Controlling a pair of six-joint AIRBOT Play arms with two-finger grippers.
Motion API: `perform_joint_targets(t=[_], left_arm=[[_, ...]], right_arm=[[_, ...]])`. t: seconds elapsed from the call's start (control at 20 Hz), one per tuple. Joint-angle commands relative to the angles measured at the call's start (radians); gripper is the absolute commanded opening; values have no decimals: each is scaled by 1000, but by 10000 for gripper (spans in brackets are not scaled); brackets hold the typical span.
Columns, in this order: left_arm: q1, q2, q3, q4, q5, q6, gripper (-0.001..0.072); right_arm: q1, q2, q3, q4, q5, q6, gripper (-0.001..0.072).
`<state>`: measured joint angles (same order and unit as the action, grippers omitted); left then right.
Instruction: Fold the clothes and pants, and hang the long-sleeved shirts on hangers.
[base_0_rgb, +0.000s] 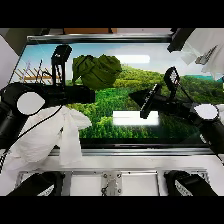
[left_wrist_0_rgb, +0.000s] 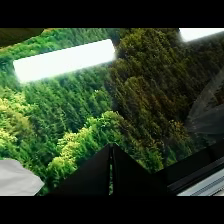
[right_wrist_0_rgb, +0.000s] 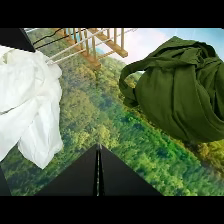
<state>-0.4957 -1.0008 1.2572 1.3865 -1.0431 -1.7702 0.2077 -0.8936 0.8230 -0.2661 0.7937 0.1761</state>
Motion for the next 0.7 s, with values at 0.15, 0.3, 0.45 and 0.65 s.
perform_joint_targets(t=[0.15,0.3,0.45,0.65], left_arm=[[0,0,0,0,0,0,15],[0,0,0,-2,0,0,14],[8,0,6,55,8,41,251],[126,0,37,371,-225,26,719]], right_arm=[[0,0,0,0,0,0,22],[0,0,0,0,0,0,22],[0,0,0,0,0,0,22],[0,0,0,0,0,0,22]])
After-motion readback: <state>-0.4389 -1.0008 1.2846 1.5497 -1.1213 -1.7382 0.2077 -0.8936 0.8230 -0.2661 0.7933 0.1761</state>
